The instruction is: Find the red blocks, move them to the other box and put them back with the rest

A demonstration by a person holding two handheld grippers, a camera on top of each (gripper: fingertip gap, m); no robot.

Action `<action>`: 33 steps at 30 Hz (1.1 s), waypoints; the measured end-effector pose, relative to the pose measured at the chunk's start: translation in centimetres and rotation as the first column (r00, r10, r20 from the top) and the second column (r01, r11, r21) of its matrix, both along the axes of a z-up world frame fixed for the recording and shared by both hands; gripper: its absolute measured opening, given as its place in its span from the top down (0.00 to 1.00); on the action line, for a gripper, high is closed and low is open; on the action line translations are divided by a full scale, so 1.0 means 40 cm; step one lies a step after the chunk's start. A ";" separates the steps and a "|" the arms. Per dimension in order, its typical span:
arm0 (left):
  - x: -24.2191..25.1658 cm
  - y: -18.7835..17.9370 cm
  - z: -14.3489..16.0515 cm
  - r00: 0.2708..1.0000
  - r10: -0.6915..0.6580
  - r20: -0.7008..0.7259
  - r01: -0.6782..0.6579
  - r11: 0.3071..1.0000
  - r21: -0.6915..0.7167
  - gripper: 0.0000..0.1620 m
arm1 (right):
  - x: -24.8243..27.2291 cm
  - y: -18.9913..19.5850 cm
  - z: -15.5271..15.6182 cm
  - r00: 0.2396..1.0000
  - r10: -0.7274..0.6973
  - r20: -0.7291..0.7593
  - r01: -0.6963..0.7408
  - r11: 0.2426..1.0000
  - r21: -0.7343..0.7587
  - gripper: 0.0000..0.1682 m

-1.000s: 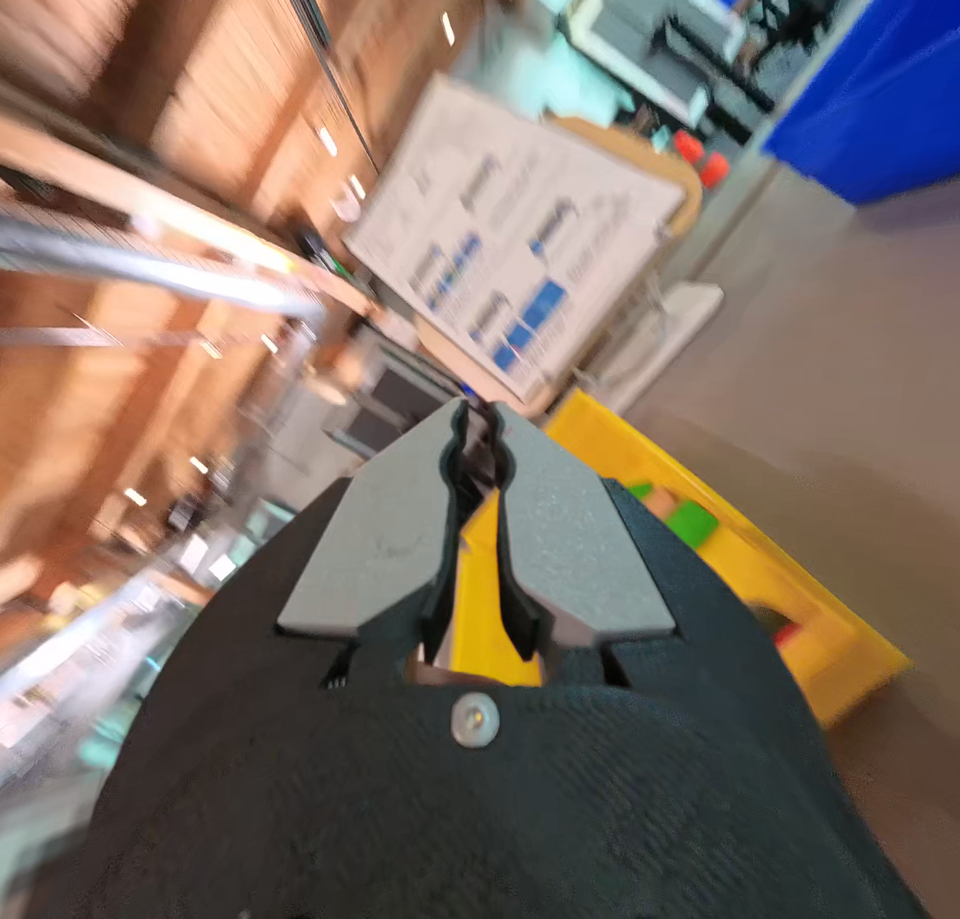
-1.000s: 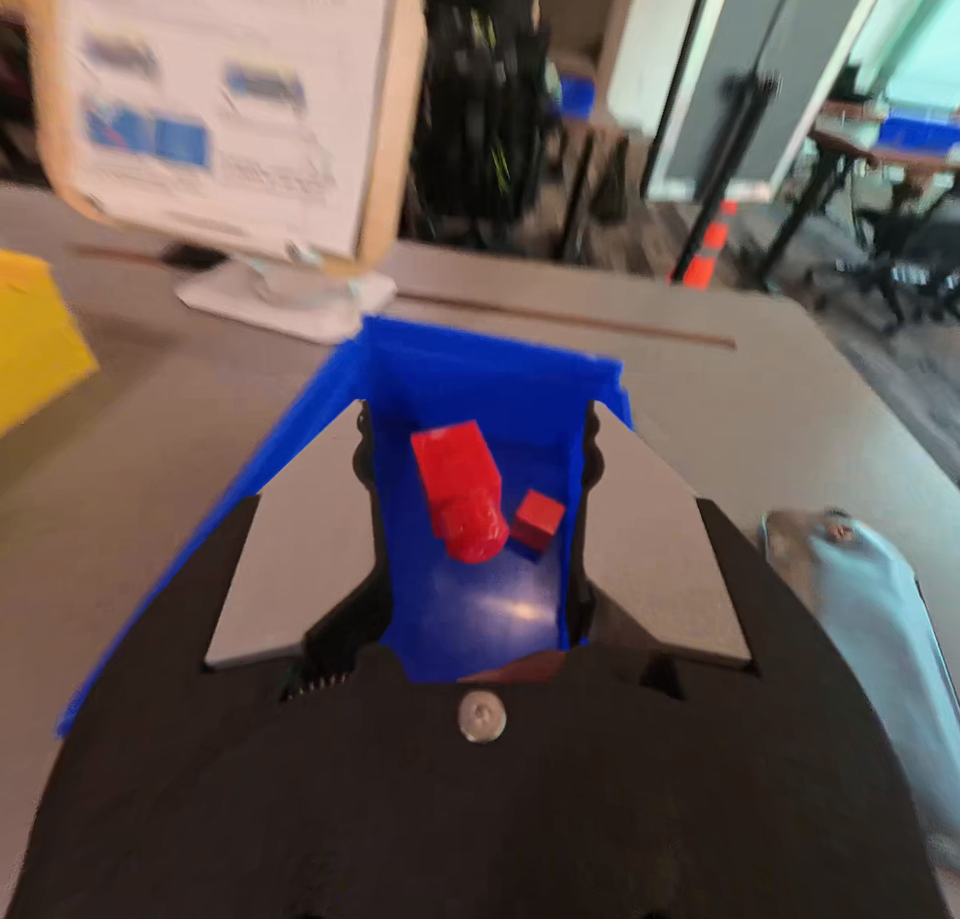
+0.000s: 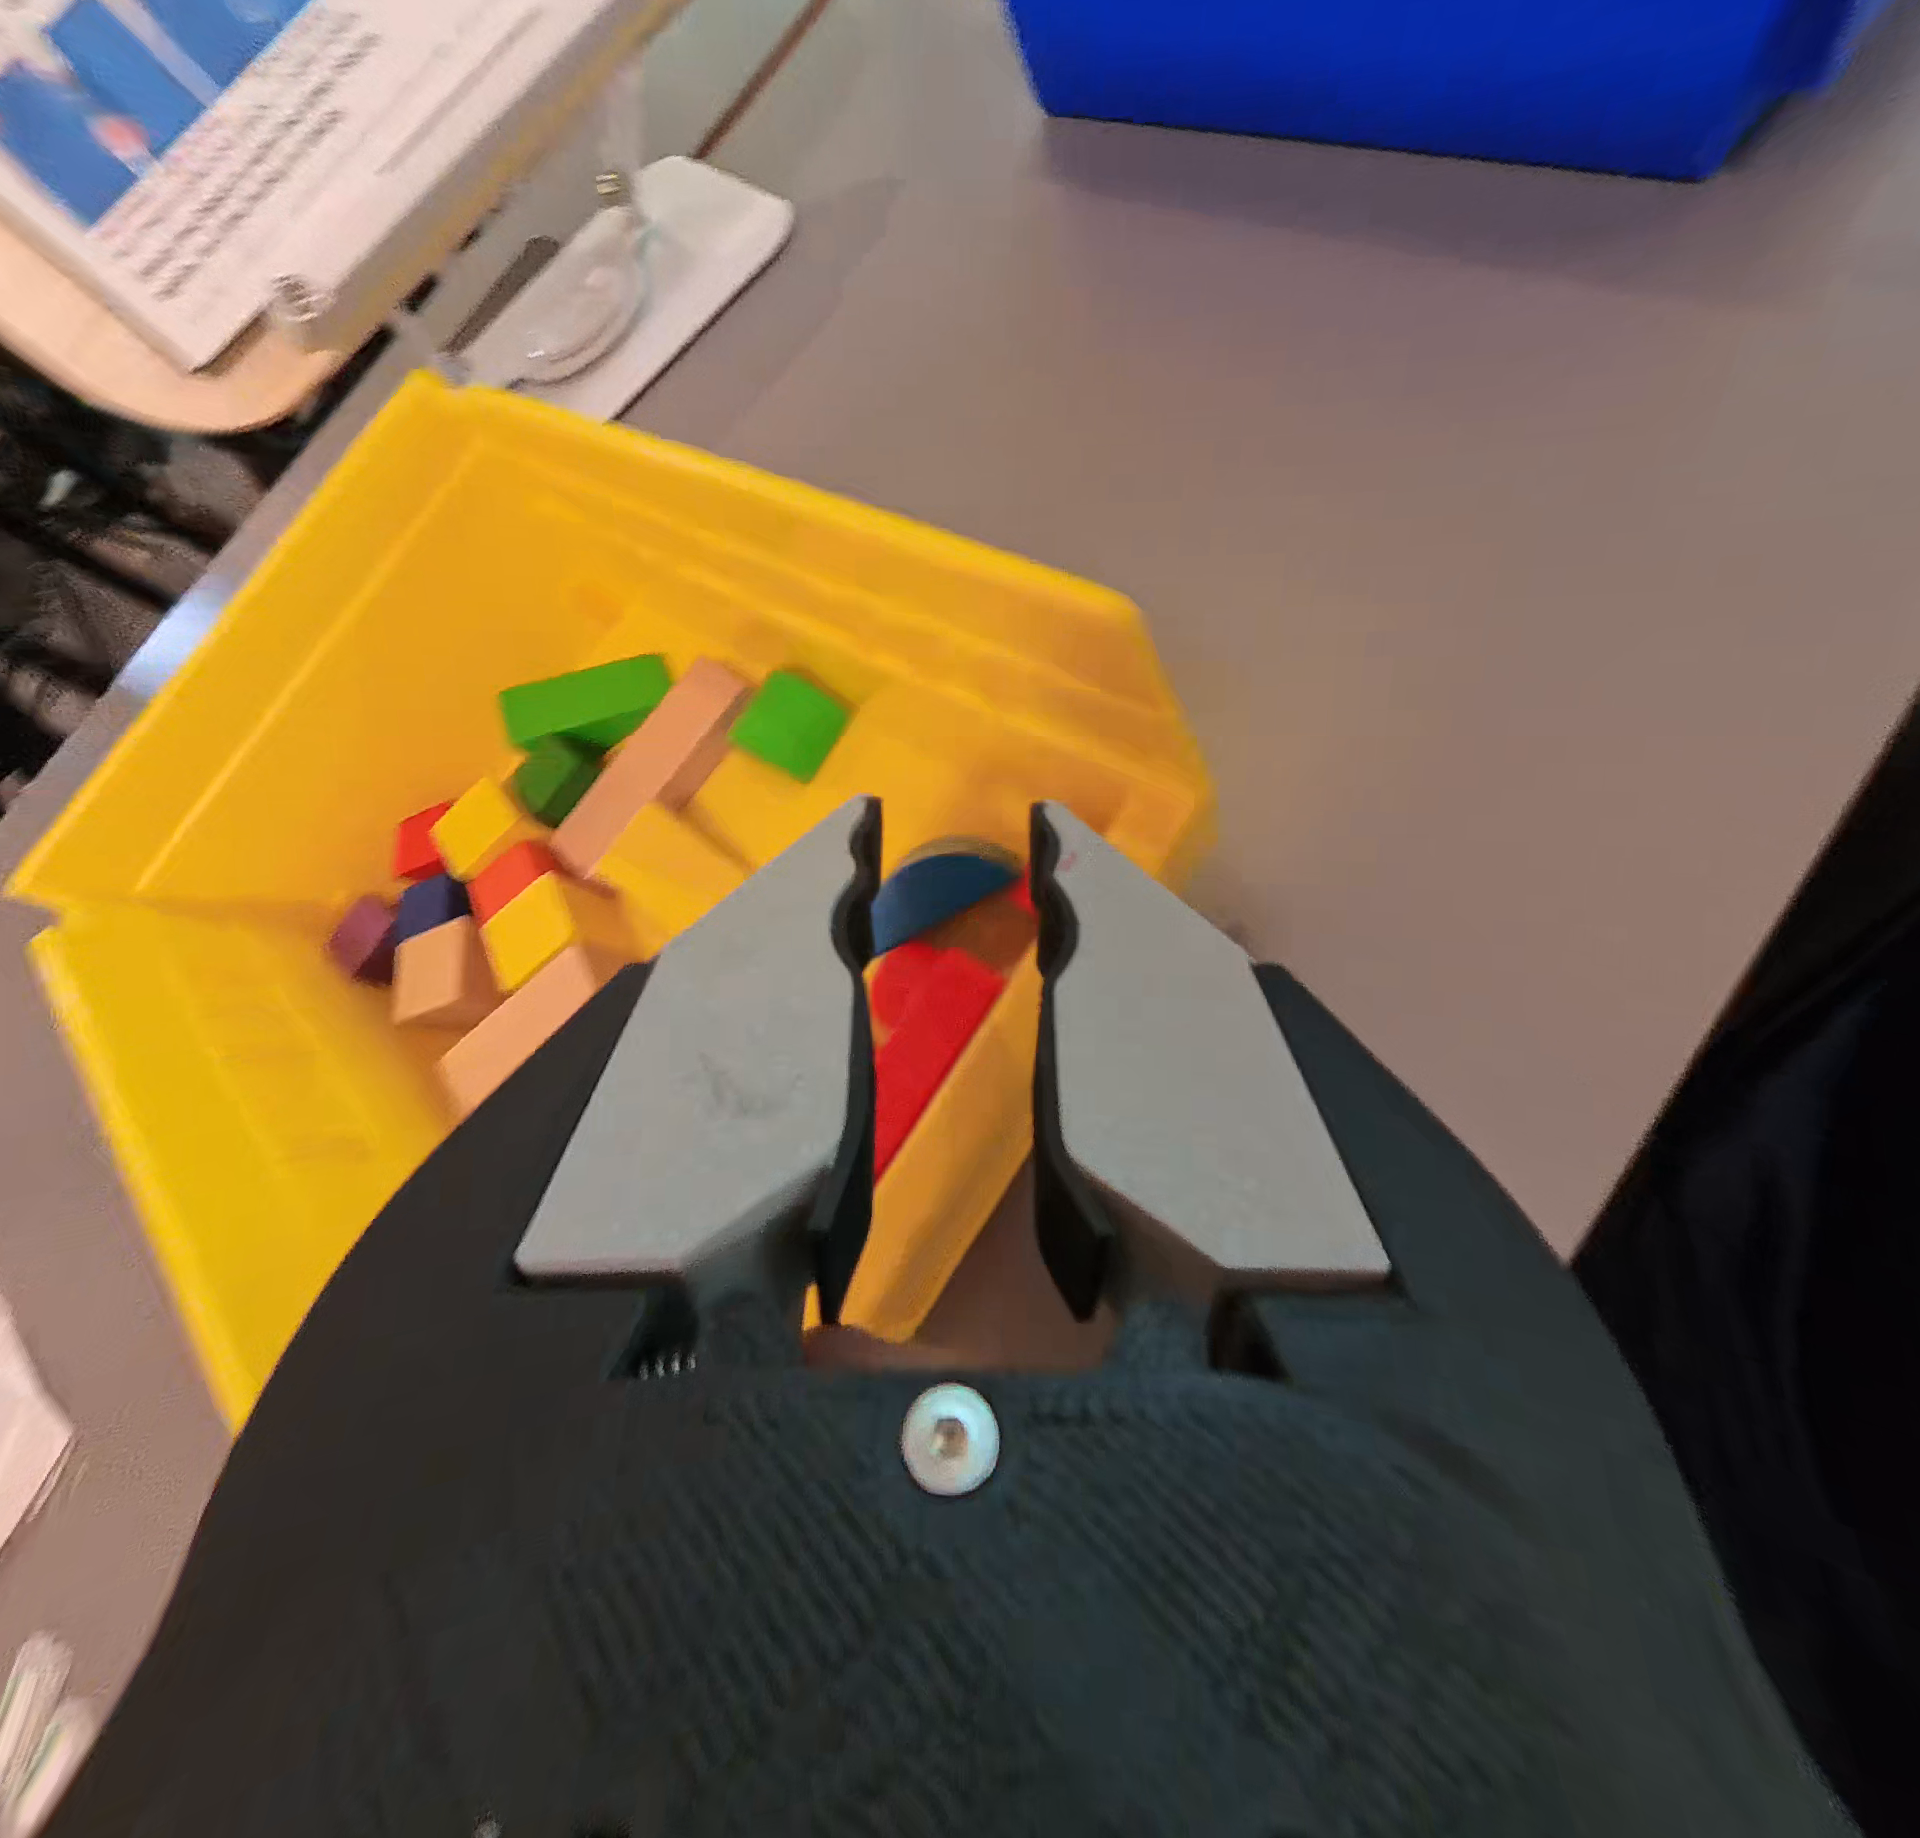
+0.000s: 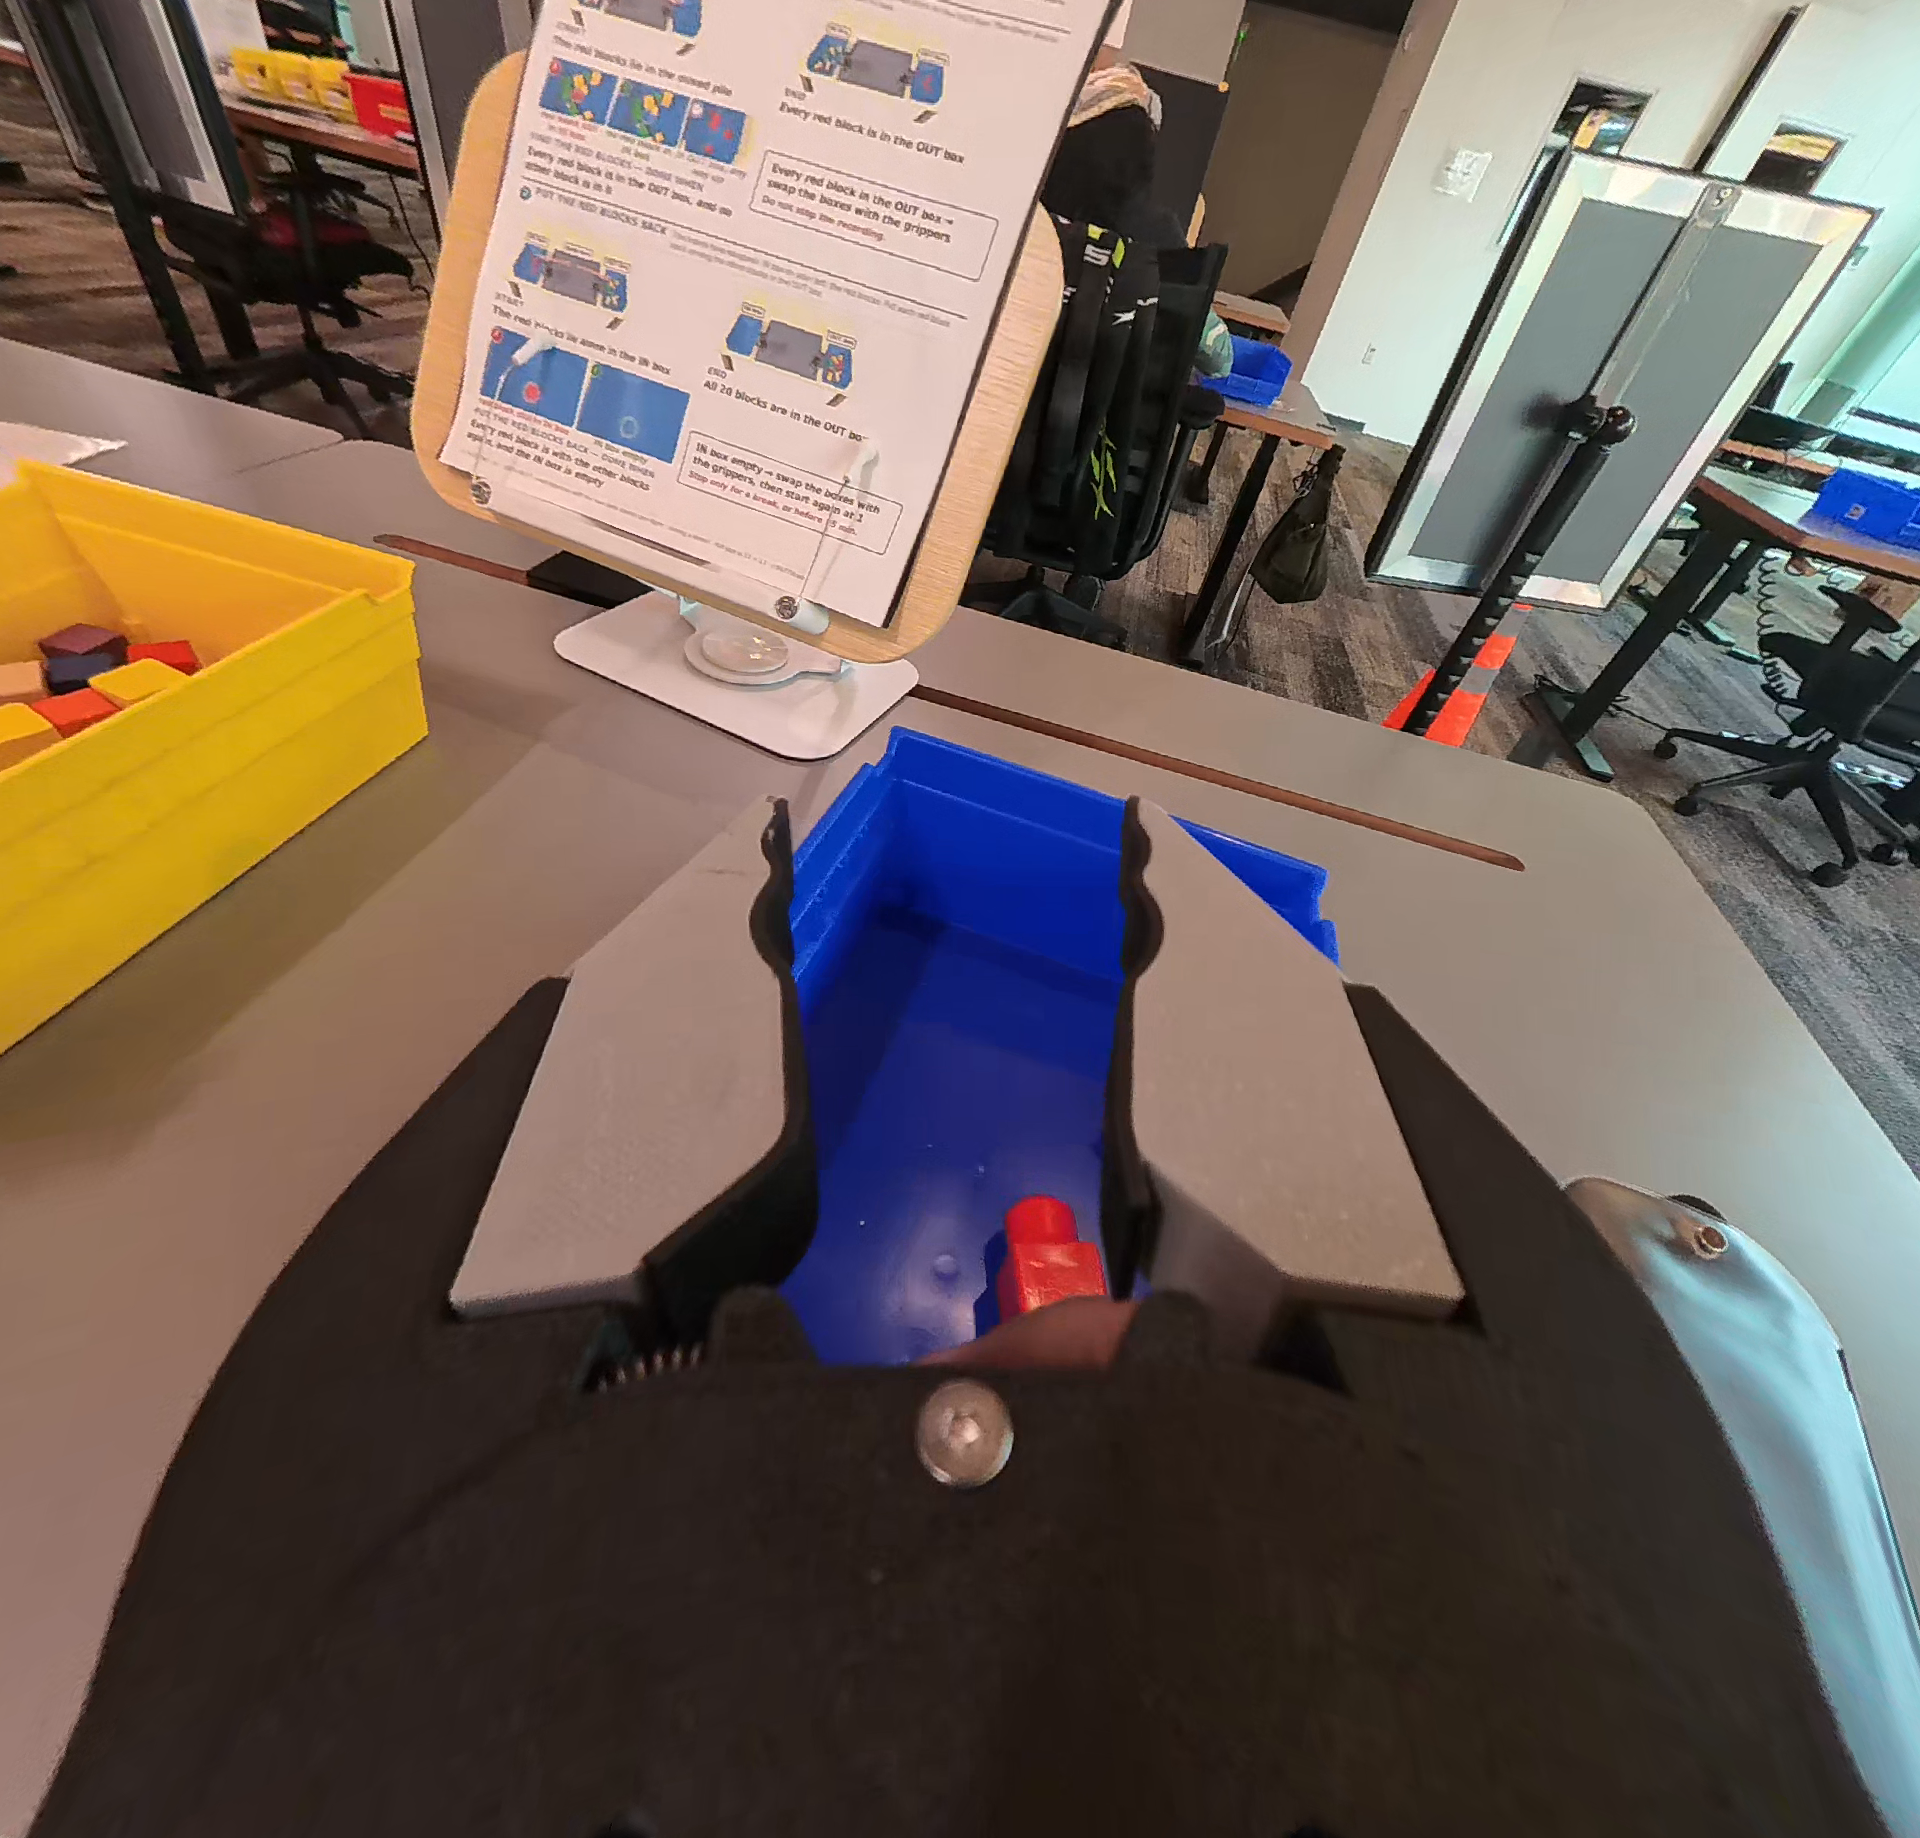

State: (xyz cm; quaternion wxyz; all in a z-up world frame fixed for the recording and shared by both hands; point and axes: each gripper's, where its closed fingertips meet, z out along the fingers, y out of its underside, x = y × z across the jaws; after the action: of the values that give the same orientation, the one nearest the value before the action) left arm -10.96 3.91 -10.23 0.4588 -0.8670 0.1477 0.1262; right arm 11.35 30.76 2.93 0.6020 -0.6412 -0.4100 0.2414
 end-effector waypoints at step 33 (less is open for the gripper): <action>-0.184 -0.020 -0.181 0.957 -0.281 -0.074 0.141 0.671 -0.728 0.92 | -0.047 -0.043 -0.020 0.997 0.028 0.078 -0.032 0.998 0.051 0.64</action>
State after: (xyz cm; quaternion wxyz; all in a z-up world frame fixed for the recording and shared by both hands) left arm -18.31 3.13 -17.46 0.0816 -0.9386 0.3251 0.0822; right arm 9.46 29.03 2.12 0.5985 -0.6279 -0.4489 0.2147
